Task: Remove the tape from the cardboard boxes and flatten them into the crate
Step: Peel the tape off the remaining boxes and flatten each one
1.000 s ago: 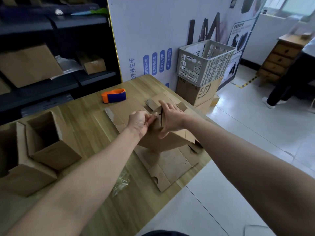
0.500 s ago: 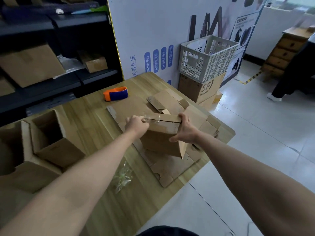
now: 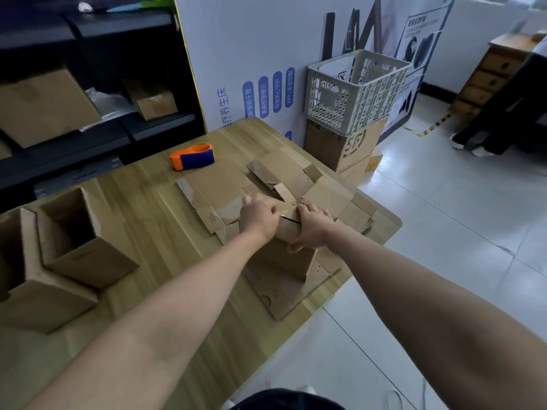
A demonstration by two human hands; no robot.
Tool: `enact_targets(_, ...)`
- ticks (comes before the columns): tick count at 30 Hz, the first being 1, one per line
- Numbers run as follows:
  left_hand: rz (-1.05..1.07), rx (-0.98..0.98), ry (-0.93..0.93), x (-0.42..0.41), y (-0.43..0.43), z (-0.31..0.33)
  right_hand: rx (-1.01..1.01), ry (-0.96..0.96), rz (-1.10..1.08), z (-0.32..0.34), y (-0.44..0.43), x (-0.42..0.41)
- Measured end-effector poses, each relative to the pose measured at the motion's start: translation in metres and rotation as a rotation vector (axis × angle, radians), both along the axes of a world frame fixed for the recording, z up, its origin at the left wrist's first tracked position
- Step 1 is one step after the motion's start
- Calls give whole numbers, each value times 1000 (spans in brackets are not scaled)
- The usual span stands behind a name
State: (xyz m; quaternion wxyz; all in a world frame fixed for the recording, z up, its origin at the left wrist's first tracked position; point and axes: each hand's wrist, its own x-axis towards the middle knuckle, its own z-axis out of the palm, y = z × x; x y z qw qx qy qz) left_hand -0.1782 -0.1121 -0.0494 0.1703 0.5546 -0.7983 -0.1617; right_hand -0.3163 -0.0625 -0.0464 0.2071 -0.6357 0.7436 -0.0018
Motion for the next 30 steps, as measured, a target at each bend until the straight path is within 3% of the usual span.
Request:
enact_targets(4, 411, 122, 261, 42, -32, -7, 17, -36, 9, -1, 1, -1)
enact_targets(9, 579, 120, 419, 54, -43, -9, 26, -29, 43, 1, -3, 10)
enact_targets(12, 446, -30, 356, 45, -36, -7, 49, -40, 30, 1, -6, 9)
enact_targets(15, 103, -152, 149, 43, -28, -11, 73, -36, 27, 2, -9, 9)
enact_targets(19, -135, -42, 38, 46, -30, -6, 103, -38, 25, 3, -12, 10)
enact_targets(24, -106, 42, -10, 34, -31, -1, 129, -22, 20, 7, -14, 14)
enact_targets(30, -10, -44, 68, 47, -36, -1, 138, -22, 11, 7, -13, 14)
